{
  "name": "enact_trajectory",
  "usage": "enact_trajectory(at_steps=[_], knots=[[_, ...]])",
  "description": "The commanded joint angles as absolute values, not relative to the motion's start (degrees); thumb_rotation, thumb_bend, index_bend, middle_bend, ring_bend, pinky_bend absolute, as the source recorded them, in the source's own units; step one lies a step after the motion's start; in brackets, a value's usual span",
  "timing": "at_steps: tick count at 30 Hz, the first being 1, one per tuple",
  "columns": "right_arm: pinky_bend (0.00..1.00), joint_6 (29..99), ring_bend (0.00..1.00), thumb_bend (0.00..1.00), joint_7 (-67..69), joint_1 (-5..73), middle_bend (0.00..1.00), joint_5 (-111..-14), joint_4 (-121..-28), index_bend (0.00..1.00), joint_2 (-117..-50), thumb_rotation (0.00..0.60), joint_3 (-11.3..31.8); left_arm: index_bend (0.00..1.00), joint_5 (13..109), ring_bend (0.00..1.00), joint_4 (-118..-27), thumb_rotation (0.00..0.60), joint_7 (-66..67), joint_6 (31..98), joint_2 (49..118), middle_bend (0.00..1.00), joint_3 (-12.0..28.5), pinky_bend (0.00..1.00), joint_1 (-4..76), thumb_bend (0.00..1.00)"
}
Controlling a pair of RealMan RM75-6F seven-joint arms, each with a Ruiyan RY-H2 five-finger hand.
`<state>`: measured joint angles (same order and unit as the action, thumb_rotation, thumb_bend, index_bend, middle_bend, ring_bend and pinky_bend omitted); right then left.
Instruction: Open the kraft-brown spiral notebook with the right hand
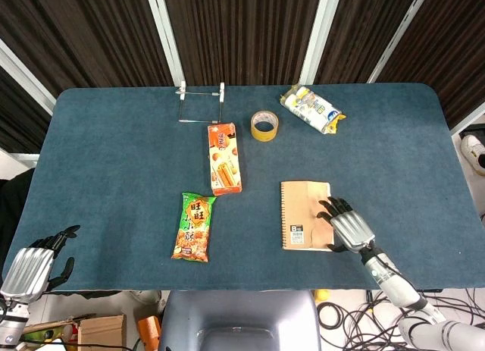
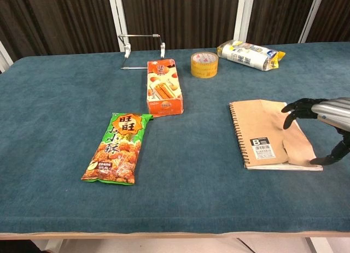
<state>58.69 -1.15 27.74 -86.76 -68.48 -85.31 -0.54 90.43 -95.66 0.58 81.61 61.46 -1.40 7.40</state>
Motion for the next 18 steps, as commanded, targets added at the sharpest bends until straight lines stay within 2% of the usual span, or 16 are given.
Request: enact_trajectory(at_steps=[1,18], knots=[[0.12,58.79,0.00,0.06,-1.11,27.68,0.09,-86.78,-68.37,0.30,-85.38,0.600,-0.62,0.20,90.45,0.37,-95.63,0.600,0.63,81.61,61.46,0.31,-1.41,0.44,7.40,0.52],[0.12,59.42,0.01,0.06,0.01,28.23,0.11,-87.15,-65.70,0.30,-87.04,0.600,-0.17,0.20,90.74,0.37,-95.66,0.600,0.87,81.78,61.54,0.31,-1.50,0.44,7.35,0.52]])
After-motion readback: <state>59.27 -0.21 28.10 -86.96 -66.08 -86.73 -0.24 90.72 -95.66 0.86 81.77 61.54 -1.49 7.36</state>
